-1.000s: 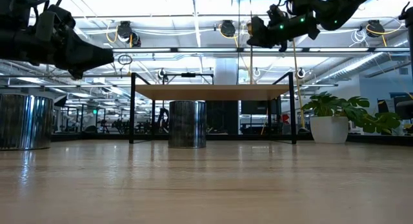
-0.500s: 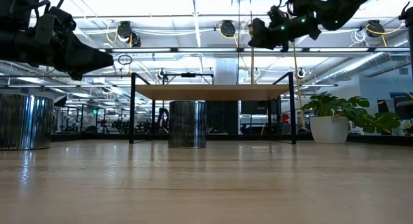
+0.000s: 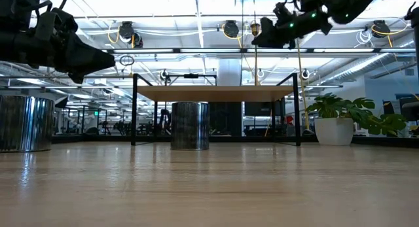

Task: Pick & Place candle stick holders
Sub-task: Put the gold candle holder on the shelf

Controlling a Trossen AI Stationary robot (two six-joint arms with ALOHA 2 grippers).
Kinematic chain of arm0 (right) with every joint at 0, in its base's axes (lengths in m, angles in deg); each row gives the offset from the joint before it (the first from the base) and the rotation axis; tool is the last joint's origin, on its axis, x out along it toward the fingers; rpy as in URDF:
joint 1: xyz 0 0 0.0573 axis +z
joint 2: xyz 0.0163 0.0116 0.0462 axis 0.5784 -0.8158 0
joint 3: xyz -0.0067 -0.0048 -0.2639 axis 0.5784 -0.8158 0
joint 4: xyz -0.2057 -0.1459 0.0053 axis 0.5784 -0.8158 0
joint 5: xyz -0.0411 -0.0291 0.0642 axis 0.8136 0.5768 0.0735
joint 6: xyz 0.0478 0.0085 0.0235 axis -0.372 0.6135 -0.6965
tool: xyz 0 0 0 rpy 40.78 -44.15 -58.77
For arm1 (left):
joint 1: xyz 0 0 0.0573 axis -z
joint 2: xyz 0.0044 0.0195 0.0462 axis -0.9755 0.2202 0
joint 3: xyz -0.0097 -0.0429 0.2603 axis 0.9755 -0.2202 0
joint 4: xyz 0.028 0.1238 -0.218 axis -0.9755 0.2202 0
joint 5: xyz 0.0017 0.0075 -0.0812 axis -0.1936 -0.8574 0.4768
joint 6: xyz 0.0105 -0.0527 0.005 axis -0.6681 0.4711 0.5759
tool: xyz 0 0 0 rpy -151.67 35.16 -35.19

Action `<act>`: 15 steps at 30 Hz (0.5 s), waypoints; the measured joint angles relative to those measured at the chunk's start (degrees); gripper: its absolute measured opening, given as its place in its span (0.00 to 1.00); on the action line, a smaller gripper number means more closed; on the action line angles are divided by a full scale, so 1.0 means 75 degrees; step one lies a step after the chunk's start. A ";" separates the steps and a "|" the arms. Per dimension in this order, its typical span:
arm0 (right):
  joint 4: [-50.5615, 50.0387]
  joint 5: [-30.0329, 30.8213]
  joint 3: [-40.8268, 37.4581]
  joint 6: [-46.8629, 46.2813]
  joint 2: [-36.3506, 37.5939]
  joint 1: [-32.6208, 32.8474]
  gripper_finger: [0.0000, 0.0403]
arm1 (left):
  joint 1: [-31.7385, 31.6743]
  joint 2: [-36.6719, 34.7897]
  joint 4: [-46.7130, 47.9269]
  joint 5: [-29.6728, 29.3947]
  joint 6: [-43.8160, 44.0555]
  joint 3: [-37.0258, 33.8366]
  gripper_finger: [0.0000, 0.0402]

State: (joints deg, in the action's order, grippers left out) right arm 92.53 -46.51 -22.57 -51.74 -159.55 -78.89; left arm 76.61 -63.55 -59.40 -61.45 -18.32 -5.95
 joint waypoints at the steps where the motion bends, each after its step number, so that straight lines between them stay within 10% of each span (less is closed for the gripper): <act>1: -0.0257 -0.0010 0.0000 0.0075 0.0179 0.0056 0.44 | 0.0001 0.0000 0.0000 0.0063 0.0028 0.0000 0.26; 15: -0.6399 -0.0814 0.0000 0.1051 0.3318 0.2742 0.48 | 0.0002 0.0000 -0.0028 0.1035 0.0050 0.0000 0.26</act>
State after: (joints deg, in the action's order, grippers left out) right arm 44.54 -52.62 -22.57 -43.86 -134.67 -58.33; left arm 76.63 -63.55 -59.61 -53.69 -17.95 -5.95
